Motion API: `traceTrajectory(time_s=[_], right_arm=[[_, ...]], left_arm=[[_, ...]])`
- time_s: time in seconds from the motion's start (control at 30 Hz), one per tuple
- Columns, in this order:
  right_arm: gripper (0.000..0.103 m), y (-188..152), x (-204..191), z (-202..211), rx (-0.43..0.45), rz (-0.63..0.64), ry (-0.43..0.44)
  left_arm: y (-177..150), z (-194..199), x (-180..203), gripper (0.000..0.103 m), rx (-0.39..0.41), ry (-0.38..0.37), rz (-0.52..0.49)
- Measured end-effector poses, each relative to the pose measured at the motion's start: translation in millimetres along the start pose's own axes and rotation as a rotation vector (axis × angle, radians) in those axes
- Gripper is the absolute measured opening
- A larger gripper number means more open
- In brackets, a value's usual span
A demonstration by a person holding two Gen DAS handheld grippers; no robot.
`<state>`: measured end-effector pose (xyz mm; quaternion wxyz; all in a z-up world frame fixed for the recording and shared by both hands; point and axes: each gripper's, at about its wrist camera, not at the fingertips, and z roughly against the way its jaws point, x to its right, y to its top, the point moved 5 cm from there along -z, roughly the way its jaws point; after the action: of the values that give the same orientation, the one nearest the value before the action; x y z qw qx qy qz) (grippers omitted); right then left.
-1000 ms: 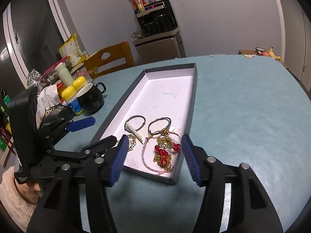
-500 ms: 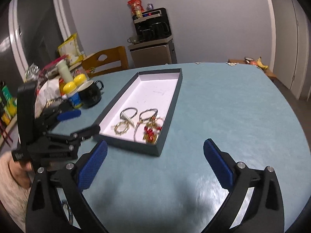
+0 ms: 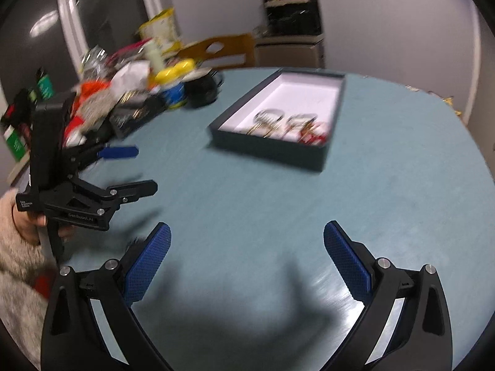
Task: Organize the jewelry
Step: 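Grasp the dark beaded bracelet with the left tool while the right tool grasps the black hair tie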
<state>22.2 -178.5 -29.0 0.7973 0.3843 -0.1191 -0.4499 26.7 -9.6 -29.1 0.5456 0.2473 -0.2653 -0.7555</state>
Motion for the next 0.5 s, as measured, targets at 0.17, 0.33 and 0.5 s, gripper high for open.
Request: traceTrajectory(time_s=[0.17,0.33,0.5], right_arm=[[0.083,-16,-30,-11,-0.06,0.061,0.03],[0.066,-30,-47,-15,-0.101,0.082,0.051],[0.066,-31,-46,-13,-0.094,0.072,0.039]], left_arm=[[-32,14,16,0.094,-0.037,-0.069,-0.047],[-49,23,29,0.077,-0.058,-0.127,-0.058],[-55,21,37,0.043,-0.098,-0.198,-0.039]])
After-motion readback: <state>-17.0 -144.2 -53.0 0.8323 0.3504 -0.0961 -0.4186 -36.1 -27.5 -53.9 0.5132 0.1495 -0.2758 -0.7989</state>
